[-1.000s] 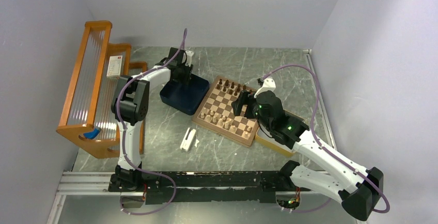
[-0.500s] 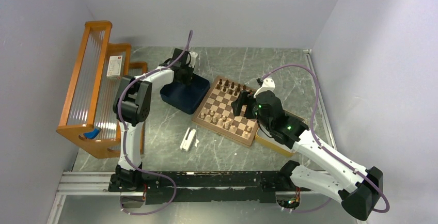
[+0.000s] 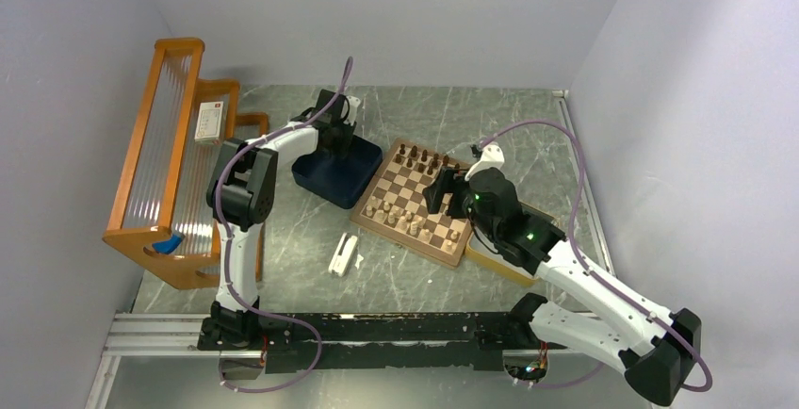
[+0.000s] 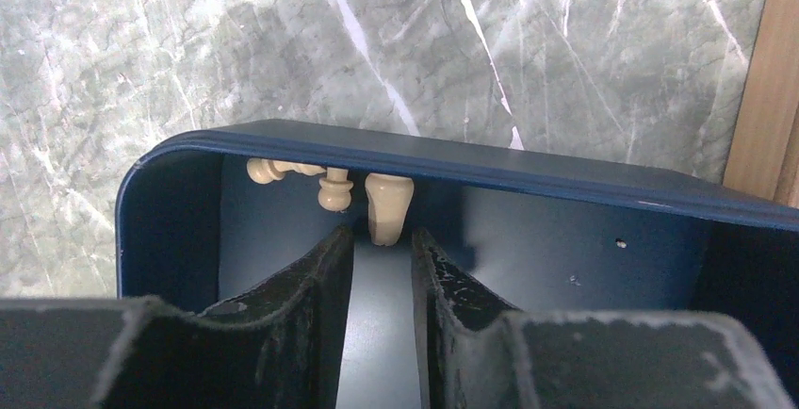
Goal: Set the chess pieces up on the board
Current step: Pick up the chess piece from the storage box.
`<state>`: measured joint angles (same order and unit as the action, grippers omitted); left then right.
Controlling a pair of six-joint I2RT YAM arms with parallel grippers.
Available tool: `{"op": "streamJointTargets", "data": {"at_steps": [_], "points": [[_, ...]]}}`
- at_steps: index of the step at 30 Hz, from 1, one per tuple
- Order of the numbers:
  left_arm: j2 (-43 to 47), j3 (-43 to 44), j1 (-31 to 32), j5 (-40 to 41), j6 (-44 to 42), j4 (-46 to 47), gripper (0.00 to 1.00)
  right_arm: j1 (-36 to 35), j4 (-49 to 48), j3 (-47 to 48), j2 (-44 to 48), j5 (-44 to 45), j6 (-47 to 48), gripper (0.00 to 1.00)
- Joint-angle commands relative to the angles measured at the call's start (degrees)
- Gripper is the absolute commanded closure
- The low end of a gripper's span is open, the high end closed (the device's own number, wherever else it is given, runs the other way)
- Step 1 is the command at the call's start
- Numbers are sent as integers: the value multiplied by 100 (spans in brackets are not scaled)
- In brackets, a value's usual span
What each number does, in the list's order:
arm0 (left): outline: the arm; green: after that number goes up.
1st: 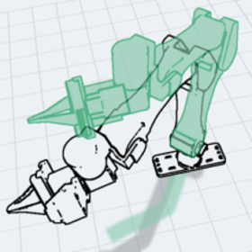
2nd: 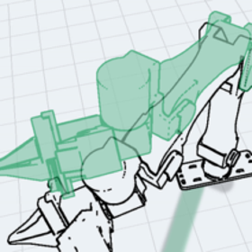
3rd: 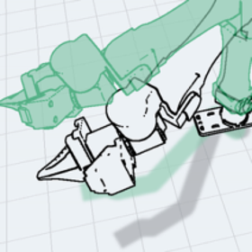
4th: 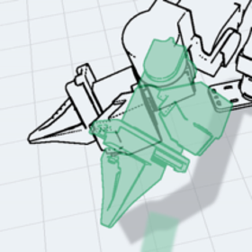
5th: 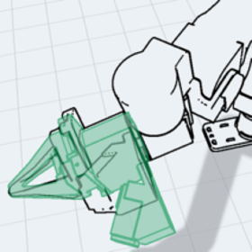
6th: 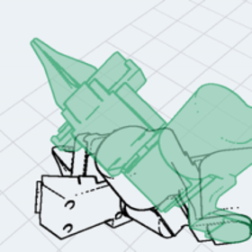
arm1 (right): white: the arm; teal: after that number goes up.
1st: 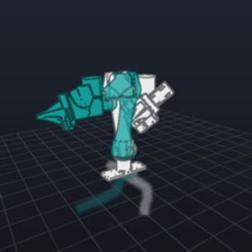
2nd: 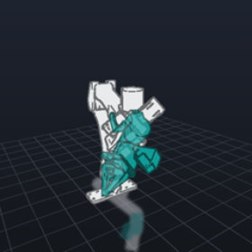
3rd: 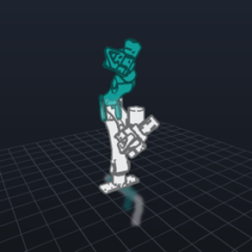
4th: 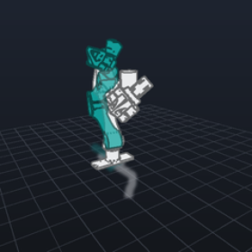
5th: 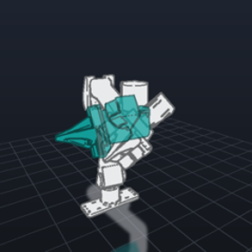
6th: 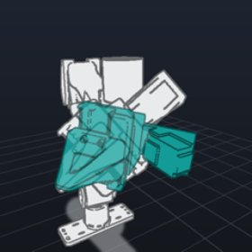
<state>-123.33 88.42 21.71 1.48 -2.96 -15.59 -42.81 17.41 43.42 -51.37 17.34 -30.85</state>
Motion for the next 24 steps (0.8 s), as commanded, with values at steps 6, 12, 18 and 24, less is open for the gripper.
{"op": "streamJointTargets", "data": {"at_steps": [6,12,18,24], "points": [[237,46,105,315,157,-68,84,13,-58,-19,137,34,-24,18],[800,30,105,279,366,-527,90,18,-183,-81,129,49,-12,18],[1353,-134,105,7,663,-955,94,13,-400,-87,8,25,257,17],[1846,-211,105,-624,716,-1498,95,14,-1144,-297,-155,-270,1094,19]]}}
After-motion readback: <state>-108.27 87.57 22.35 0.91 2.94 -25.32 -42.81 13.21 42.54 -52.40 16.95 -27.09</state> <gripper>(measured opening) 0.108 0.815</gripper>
